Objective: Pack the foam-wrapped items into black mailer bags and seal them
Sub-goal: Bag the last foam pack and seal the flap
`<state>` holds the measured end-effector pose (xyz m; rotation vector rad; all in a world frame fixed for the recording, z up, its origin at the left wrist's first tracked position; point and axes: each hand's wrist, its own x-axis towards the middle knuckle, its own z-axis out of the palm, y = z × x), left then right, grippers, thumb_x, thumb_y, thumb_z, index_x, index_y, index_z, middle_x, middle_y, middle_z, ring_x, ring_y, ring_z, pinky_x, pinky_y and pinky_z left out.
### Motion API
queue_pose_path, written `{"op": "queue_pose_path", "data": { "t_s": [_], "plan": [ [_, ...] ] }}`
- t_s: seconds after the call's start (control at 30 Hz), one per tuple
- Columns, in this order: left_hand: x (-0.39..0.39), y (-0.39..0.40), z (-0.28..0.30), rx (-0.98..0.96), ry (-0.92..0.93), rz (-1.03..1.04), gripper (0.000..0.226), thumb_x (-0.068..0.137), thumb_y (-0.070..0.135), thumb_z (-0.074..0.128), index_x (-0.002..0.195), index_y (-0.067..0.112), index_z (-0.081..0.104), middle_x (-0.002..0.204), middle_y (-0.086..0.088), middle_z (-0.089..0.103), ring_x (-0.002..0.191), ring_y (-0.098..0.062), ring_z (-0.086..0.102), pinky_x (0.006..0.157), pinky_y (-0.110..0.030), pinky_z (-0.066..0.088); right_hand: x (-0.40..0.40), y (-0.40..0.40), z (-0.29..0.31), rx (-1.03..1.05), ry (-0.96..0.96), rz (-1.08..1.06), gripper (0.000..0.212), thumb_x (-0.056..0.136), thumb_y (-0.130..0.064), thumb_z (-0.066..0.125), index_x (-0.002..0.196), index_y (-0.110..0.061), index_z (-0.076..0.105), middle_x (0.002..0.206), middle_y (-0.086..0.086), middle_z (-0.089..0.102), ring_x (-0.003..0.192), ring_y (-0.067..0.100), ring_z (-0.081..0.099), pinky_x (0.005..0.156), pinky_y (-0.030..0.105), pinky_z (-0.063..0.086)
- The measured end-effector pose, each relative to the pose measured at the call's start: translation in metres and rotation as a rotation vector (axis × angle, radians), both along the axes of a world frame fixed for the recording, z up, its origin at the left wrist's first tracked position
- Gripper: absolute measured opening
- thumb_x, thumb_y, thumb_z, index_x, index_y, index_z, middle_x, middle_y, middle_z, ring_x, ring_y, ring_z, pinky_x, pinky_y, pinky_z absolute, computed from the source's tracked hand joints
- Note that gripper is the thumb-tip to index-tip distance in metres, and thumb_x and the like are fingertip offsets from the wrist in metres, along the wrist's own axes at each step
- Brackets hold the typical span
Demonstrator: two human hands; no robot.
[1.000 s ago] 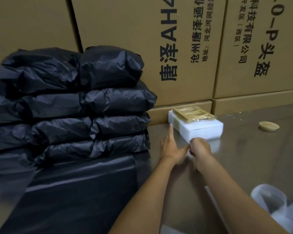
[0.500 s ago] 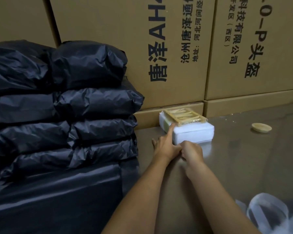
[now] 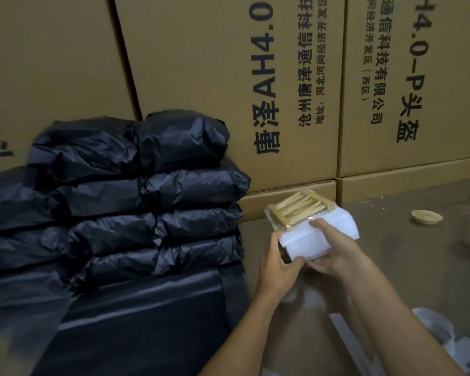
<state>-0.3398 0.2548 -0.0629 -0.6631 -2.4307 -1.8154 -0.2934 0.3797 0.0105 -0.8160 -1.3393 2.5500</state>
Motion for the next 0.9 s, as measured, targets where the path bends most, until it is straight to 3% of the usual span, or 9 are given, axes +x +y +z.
{"op": "queue_pose_path", "data": {
  "t_s": [0.13, 0.27, 0.37, 0.47, 0.53, 0.63, 0.7, 0.8, 0.9],
  "plan": [
    [0.032, -0.018, 0.009, -0.040, 0.014, 0.014, 0.065, 0.082, 0.022, 0.068, 0.135, 0.041, 0.034, 0.120, 0.005, 0.061, 0.106, -0.018, 0.061, 0.082, -0.034, 0.054, 0.027, -0.020, 0.010, 0.080, -0.034, 0.041, 0.046, 0.087, -0.017, 0.072, 0.120, -0.010, 0.041, 0.093, 0.013, 0.054, 0.081, 0.030, 0.058, 0.088, 0.049, 0.053],
    [0.071, -0.048, 0.038, -0.039, -0.016, -0.032, 0.084, 0.080, 0.021, 0.078, 0.146, 0.041, 0.029, 0.132, 0.003, 0.057, 0.121, -0.018, 0.057, 0.099, -0.043, 0.050, 0.064, -0.036, 0.035, 0.158, -0.020, 0.039, 0.048, 0.085, -0.019, 0.074, 0.121, -0.013, 0.042, 0.095, 0.011, 0.055, 0.081, 0.029, 0.058, 0.071, 0.048, 0.053],
    [0.105, -0.083, 0.060, -0.112, -0.048, -0.118, 0.102, 0.083, 0.016, 0.077, 0.155, 0.043, 0.009, 0.141, 0.004, 0.053, 0.127, -0.015, 0.053, 0.104, -0.041, 0.048, 0.100, -0.050, 0.052, 0.153, 0.029, 0.049, 0.049, 0.086, -0.021, 0.073, 0.123, -0.017, 0.042, 0.099, 0.009, 0.057, 0.084, 0.028, 0.060, 0.057, 0.046, 0.053],
    [0.142, -0.132, 0.076, -0.261, -0.069, -0.126, 0.078, 0.090, 0.017, 0.070, 0.152, 0.037, 0.027, 0.130, -0.001, 0.059, 0.116, -0.015, 0.060, 0.097, -0.034, 0.052, 0.136, -0.063, 0.063, 0.154, 0.083, 0.047, 0.054, 0.085, -0.025, 0.072, 0.130, -0.021, 0.041, 0.105, 0.007, 0.059, 0.090, 0.027, 0.062, 0.058, 0.043, 0.054],
    [0.165, -0.173, 0.081, -0.379, -0.048, -0.090, 0.041, 0.092, 0.014, 0.067, 0.129, 0.027, 0.054, 0.115, -0.001, 0.065, 0.102, -0.013, 0.065, 0.092, -0.035, 0.055, 0.162, -0.073, 0.068, 0.158, 0.103, 0.028, 0.054, 0.085, -0.028, 0.071, 0.130, -0.022, 0.042, 0.104, 0.006, 0.059, 0.090, 0.025, 0.062, 0.057, 0.041, 0.054],
    [0.195, -0.240, 0.078, -0.579, -0.051, -0.029, 0.011, 0.090, 0.016, 0.068, 0.098, 0.024, 0.066, 0.098, 0.003, 0.068, 0.089, -0.011, 0.065, 0.087, -0.033, 0.054, 0.200, -0.088, 0.067, 0.169, 0.128, 0.025, 0.048, 0.084, -0.034, 0.069, 0.123, -0.023, 0.045, 0.104, 0.006, 0.062, 0.090, 0.024, 0.064, 0.055, 0.038, 0.053],
    [0.215, -0.283, 0.074, -0.704, -0.120, -0.042, 0.011, 0.085, 0.023, 0.075, 0.093, 0.025, 0.067, 0.096, 0.002, 0.065, 0.086, -0.011, 0.061, 0.086, -0.031, 0.051, 0.223, -0.100, 0.063, 0.151, 0.137, 0.035, 0.040, 0.084, -0.036, 0.069, 0.115, -0.021, 0.050, 0.105, 0.007, 0.063, 0.093, 0.025, 0.066, 0.059, 0.040, 0.055],
    [0.242, -0.333, 0.066, -0.867, -0.259, -0.111, 0.032, 0.076, 0.040, 0.082, 0.100, 0.031, 0.063, 0.112, -0.001, 0.056, 0.105, -0.017, 0.057, 0.091, -0.031, 0.046, 0.252, -0.119, 0.051, 0.126, 0.156, 0.065, 0.028, 0.084, -0.037, 0.068, 0.102, -0.024, 0.052, 0.108, 0.008, 0.066, 0.097, 0.027, 0.068, 0.068, 0.042, 0.058],
    [0.260, -0.364, 0.059, -0.895, -0.236, -0.068, 0.044, 0.069, 0.055, 0.083, 0.102, 0.038, 0.060, 0.115, 0.003, 0.050, 0.110, -0.013, 0.050, 0.094, -0.029, 0.044, 0.276, -0.138, 0.037, 0.114, 0.178, 0.113, 0.032, 0.087, -0.041, 0.065, 0.112, -0.024, 0.054, 0.111, 0.009, 0.068, 0.099, 0.028, 0.069, 0.063, 0.038, 0.060]
  ]
}}
